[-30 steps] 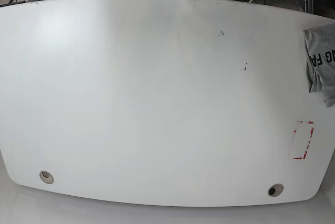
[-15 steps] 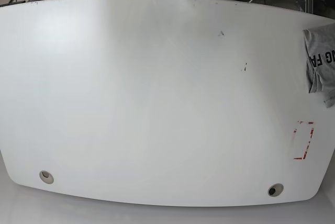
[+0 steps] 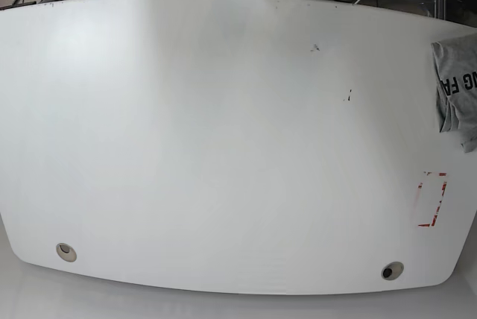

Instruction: Layout the t-shirt on the table in an organized manner, then fold the t-shirt properly

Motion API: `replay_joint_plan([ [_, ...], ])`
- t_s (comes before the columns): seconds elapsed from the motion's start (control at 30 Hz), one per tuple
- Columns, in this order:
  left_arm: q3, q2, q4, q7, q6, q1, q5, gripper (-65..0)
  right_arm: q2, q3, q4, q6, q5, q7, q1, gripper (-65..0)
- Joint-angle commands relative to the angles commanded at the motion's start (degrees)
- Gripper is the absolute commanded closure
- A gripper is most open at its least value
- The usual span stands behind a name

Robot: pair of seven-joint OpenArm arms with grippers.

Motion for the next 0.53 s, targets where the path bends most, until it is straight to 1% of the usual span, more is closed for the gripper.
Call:
replay_joint_plan([
  [0.13, 0.09, -0.26, -11.08, -4.31, 4.92, -5.63, 0.0, -11.3, 0.0, 0.0, -5.19, -0.26, 0.0, 0.0, 4.84, -8.6],
  [0.27, 0.09, -0.7, -16.09, -5.63, 8.53, -9.14, 0.09, -11.4, -0.35, 0.0, -6.51, -0.44, -0.97, -0.35, 7.3, -8.6],
  [0.3, 0.09, -0.7, -16.79, -5.63, 9.05, -9.85, 0.09, -11.4, -0.62, 0.0, -6.51, -0.62, -2.02, -0.35, 7.82, -8.6],
  [0.33, 0.09, -0.7, -17.32, -5.63, 9.32, -10.37, 0.09, -11.4, -1.49, 0.09, -6.59, -1.14, -3.34, -0.35, 8.35, -8.6],
  [0.4, 0.09, -0.7, -17.67, -5.54, 9.49, -11.08, 0.18, -11.4, -2.46, 0.18, -6.59, -2.73, -5.45, -0.35, 8.53, -8.7],
  [0.53, 0.09, -0.62, -17.67, -5.54, 9.49, -11.52, 1.41, -11.4, -3.34, 0.18, -6.59, -4.4, -6.68, -0.35, 8.7, -8.7],
])
